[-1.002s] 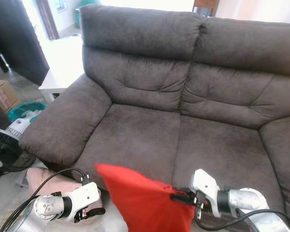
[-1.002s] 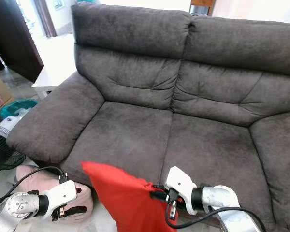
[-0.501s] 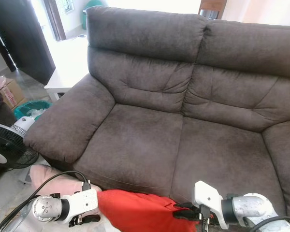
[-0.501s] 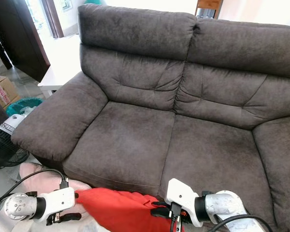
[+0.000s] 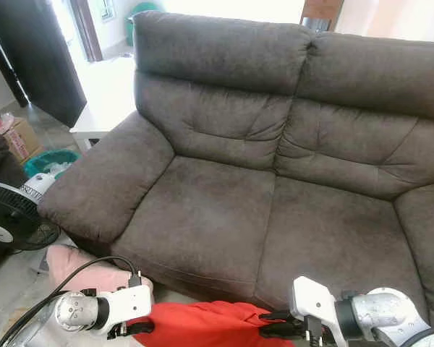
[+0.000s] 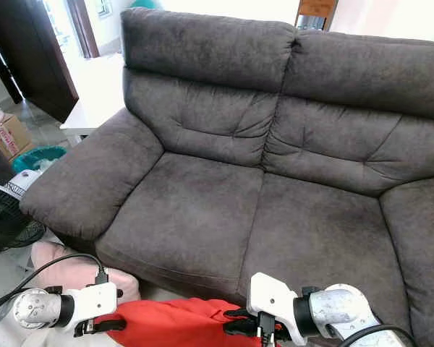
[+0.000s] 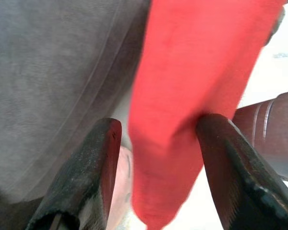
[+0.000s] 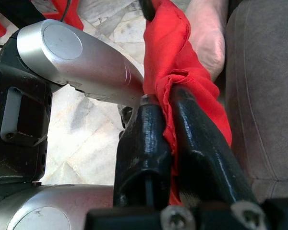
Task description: Move the pillow to the sofa from floor
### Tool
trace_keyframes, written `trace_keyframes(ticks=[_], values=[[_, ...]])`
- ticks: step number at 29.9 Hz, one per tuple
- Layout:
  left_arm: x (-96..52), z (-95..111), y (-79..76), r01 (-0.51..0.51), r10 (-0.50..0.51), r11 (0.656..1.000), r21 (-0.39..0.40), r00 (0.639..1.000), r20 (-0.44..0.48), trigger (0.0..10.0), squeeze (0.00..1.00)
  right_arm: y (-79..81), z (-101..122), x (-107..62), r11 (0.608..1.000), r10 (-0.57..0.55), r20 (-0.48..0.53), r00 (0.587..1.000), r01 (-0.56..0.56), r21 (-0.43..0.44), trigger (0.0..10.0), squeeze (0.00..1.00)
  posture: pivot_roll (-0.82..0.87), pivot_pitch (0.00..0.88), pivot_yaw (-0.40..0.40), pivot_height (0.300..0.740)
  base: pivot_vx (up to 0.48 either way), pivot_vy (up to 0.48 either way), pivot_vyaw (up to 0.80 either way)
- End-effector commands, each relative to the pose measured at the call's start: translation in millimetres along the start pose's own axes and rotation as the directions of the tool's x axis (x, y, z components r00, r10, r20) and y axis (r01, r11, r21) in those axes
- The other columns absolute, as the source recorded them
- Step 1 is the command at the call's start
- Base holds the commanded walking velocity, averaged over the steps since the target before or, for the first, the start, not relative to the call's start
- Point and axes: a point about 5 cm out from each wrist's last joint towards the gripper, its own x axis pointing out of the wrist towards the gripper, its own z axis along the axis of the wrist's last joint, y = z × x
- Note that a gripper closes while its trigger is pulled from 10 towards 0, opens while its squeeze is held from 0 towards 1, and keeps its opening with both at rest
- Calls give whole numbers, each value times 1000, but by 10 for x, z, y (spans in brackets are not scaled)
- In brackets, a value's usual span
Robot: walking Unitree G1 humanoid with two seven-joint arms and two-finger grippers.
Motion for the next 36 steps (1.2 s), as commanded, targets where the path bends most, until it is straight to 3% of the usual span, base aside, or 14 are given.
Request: trace_keyframes(ticks=[1,4,9,20,26,35,36], values=[[37,-7,-65,39,-39,999,-15,999,7,10000,0,-5,229,-33,996,11,66,998,-5,-90,10000,0,105,0,-51,740,0,0,0],[65,-31,-117,63,-63,997,-37,998,10,10000,0,-18,240,-39,995,2,67,998,4,-99,10000,0,108,0,-52,740,0,0,0],[58,-171,-118,45,-45,999,-1,997,-64,10000,0,-7,305,-46,994,14,85,996,-4,-110,10000,0,106,0,-53,740,0,0,0],[83,-191,-131,61,-62,998,-25,997,-46,10000,0,10,338,-45,992,25,90,996,-14,-124,10000,0,106,0,-54,740,0,0,0],[146,-296,-216,75,-78,997,-29,993,-90,10000,0,7,395,-48,990,26,103,994,-11,-141,10000,0,106,0,-55,740,0,0,0],[178,-323,-176,28,-28,1000,-2,994,-110,10000,0,6,401,-61,990,22,99,995,-8,-142,10000,0,104,0,-58,740,0,0,0],[201,-314,-111,-42,45,999,32,993,-113,10000,0,5,397,-73,990,21,93,995,-7,-143,10000,0,101,0,-60,740,0,0,0]])
